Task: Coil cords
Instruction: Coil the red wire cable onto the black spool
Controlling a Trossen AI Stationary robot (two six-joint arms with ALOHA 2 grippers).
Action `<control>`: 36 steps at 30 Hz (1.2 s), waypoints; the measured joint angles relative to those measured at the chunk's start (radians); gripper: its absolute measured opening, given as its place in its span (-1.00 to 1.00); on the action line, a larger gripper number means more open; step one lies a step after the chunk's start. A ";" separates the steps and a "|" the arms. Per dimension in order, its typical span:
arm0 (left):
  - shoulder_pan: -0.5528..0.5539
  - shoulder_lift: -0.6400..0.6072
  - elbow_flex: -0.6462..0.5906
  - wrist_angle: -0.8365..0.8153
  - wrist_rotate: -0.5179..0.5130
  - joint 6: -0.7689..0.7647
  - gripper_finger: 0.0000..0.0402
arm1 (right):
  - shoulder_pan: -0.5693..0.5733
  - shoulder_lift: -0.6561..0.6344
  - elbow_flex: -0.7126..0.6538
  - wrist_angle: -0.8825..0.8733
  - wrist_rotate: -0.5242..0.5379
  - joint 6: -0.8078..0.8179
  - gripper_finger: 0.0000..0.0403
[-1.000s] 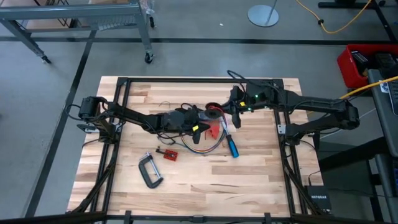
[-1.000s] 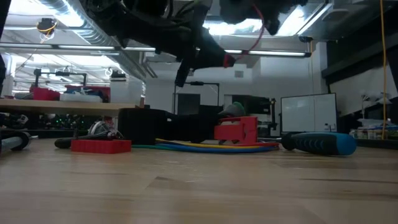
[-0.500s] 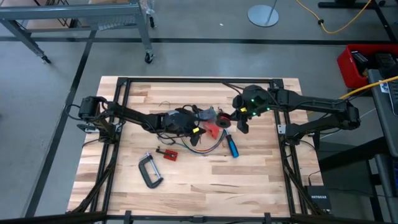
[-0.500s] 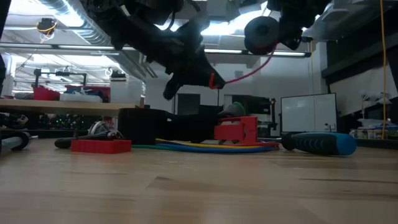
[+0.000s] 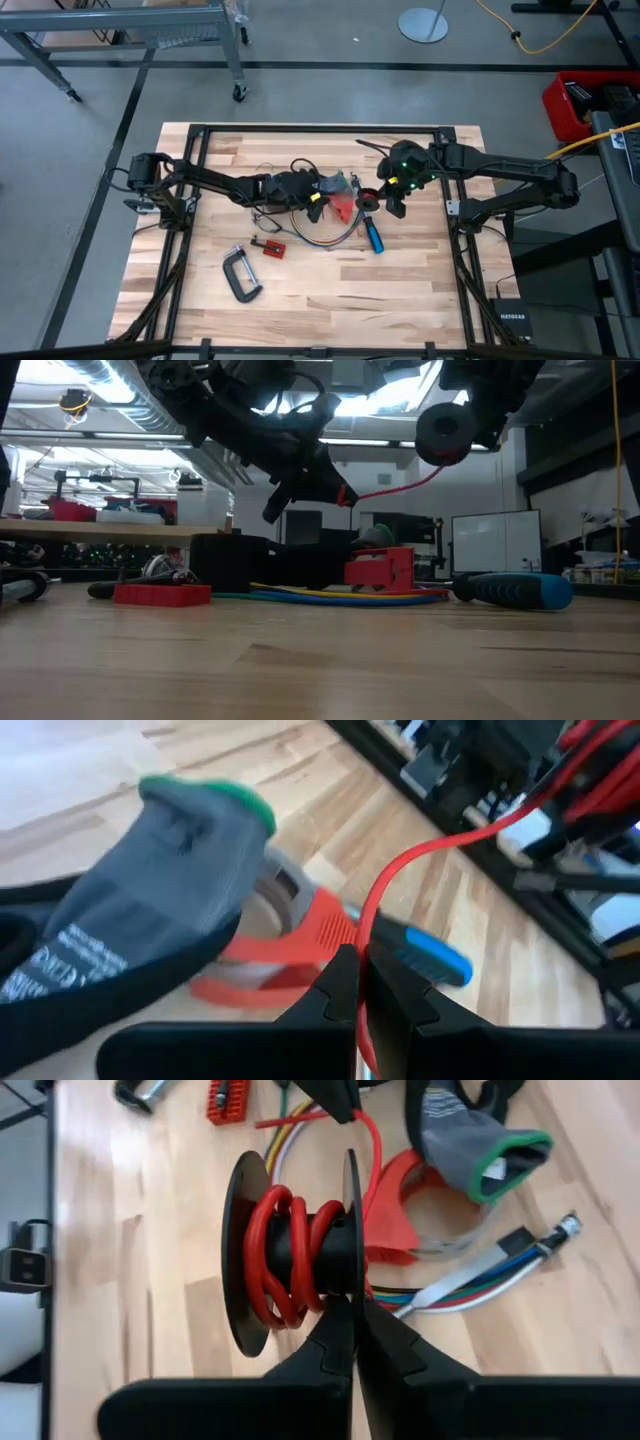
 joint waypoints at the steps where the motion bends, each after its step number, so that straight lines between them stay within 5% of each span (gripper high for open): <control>1: 0.002 0.000 0.000 0.018 0.000 -0.003 -1.00 | 0.000 0.000 0.000 0.000 0.009 0.001 -0.98; 19: 0.036 0.000 -0.001 0.301 0.087 -0.013 -1.00 | 0.000 0.196 0.001 0.028 0.107 -0.001 -0.98; 36: 0.033 0.000 -0.001 0.408 0.096 -0.020 -1.00 | -0.001 0.293 0.001 0.275 0.114 0.001 -0.98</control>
